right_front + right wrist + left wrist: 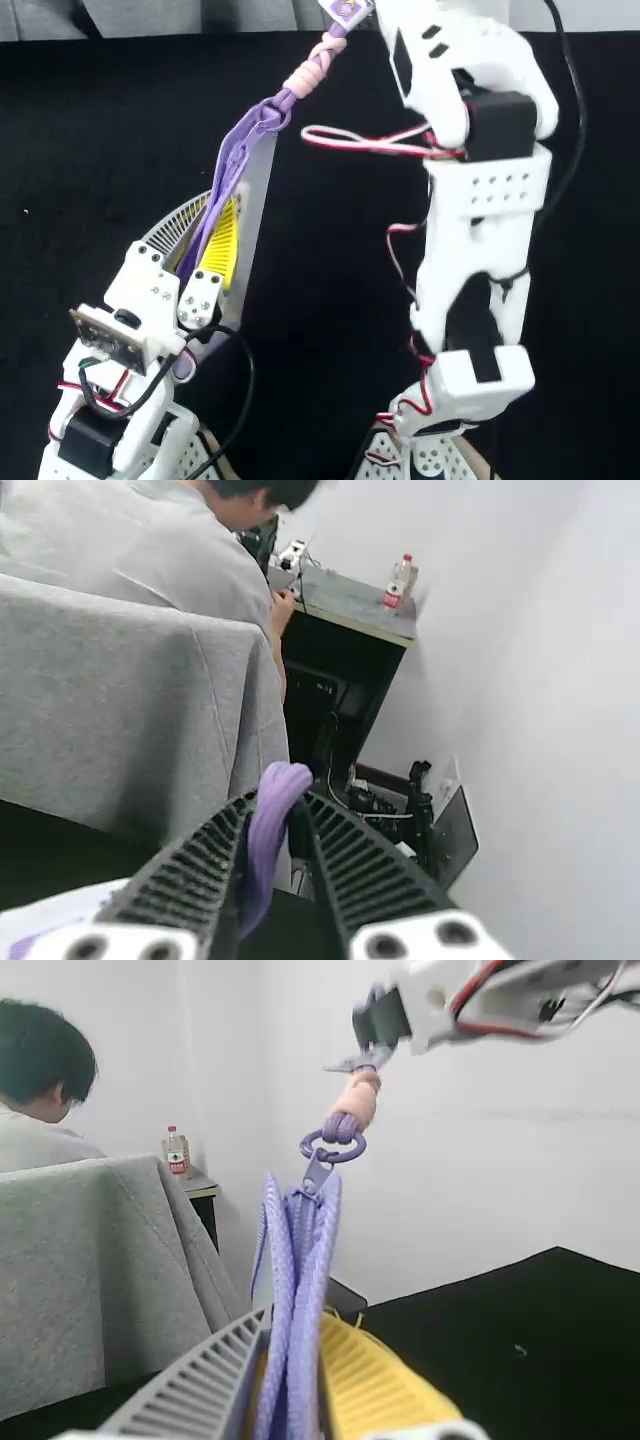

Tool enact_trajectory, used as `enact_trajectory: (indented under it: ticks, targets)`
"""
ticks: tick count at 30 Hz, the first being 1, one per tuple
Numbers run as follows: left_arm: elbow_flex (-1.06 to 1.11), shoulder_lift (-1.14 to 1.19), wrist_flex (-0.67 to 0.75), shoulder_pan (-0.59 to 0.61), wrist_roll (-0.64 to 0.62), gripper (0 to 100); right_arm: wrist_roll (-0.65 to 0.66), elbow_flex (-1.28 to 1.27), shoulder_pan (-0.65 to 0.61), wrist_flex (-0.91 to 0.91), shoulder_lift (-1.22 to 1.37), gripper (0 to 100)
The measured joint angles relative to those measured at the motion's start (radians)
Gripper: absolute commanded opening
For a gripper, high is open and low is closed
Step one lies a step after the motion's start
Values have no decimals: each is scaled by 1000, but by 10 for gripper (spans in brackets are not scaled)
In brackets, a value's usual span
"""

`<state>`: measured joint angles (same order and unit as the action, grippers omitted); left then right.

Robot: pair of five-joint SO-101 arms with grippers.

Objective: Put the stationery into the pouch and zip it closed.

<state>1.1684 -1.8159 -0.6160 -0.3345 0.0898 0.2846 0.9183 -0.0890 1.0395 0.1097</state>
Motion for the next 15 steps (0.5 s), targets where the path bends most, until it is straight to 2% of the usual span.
enact_trajectory:
  ticks: [15]
  targets:
    - [-75, 5, -2, 2, 0, 29, -2, 0, 49, -84, 161, 11]
